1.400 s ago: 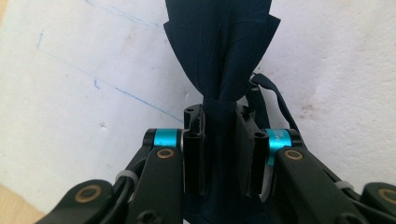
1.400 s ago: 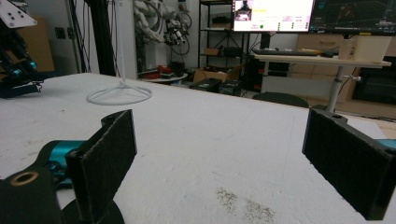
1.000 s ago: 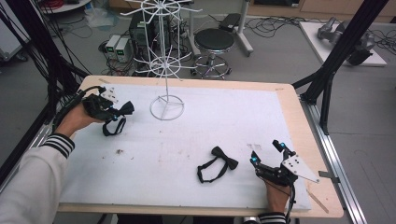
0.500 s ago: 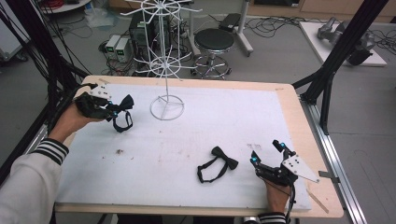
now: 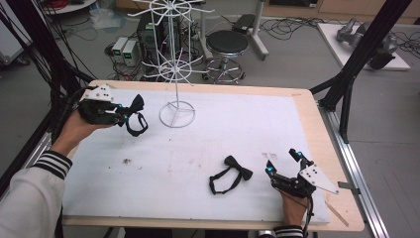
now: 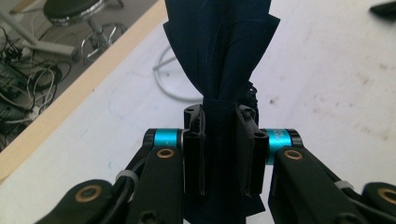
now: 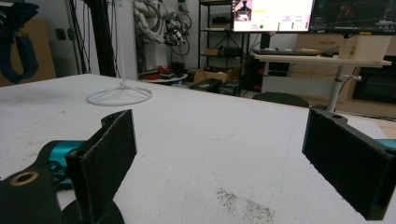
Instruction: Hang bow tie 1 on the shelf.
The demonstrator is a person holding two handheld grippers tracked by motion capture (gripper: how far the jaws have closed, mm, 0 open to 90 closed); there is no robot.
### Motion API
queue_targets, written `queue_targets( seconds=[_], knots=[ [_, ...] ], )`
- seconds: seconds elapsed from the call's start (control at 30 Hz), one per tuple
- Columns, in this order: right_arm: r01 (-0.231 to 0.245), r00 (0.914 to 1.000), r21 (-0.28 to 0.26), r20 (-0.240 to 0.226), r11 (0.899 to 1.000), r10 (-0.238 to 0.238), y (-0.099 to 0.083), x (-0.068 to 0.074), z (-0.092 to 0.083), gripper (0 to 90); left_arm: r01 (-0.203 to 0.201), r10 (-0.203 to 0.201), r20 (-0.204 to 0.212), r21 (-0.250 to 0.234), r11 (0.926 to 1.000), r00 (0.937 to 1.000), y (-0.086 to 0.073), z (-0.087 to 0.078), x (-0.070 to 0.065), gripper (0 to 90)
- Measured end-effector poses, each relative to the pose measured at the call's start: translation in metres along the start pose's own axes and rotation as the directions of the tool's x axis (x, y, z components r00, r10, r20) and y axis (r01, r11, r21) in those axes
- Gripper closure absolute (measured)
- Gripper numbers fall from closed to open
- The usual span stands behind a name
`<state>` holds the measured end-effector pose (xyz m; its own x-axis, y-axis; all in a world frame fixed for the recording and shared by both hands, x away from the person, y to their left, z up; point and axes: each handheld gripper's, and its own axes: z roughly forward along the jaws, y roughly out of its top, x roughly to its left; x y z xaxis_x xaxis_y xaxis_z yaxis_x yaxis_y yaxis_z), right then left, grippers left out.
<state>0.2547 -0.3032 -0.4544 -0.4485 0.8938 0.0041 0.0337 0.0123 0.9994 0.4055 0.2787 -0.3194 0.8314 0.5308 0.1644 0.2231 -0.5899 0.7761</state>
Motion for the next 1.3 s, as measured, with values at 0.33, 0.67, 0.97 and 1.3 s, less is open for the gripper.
queue_targets(
  seconds=[0.33, 0.67, 0.97, 1.3],
  knots=[
    [0.001, 1.0000, 0.001, 0.000, 1.000, -0.001, 0.000, 0.000, 0.000, 9.3, 0.021, -0.019, 0.021, -0.099, 0.9949, 0.9996, 0.015, -0.002, -0.010, 74.9],
    [0.000, 1.0000, -0.001, 0.000, 1.000, 0.000, 0.000, 0.000, 0.000, 9.3, 0.066, -0.056, 0.055, -0.181, 0.9813, 0.9969, 0.026, -0.002, -0.016, 74.9],
    [0.005, 1.0000, -0.006, 0.000, 1.000, -0.005, 0.000, -0.001, 0.000, 9.3, 0.085, -0.074, 0.055, -0.235, 0.9683, 0.9957, 0.034, -0.002, -0.021, 74.9],
    [0.004, 1.0000, -0.006, 0.000, 1.000, -0.004, 0.000, 0.000, 0.000, 9.3, 0.093, -0.081, 0.052, -0.287, 0.9533, 0.9953, 0.045, -0.002, -0.024, 74.9]
  ],
)
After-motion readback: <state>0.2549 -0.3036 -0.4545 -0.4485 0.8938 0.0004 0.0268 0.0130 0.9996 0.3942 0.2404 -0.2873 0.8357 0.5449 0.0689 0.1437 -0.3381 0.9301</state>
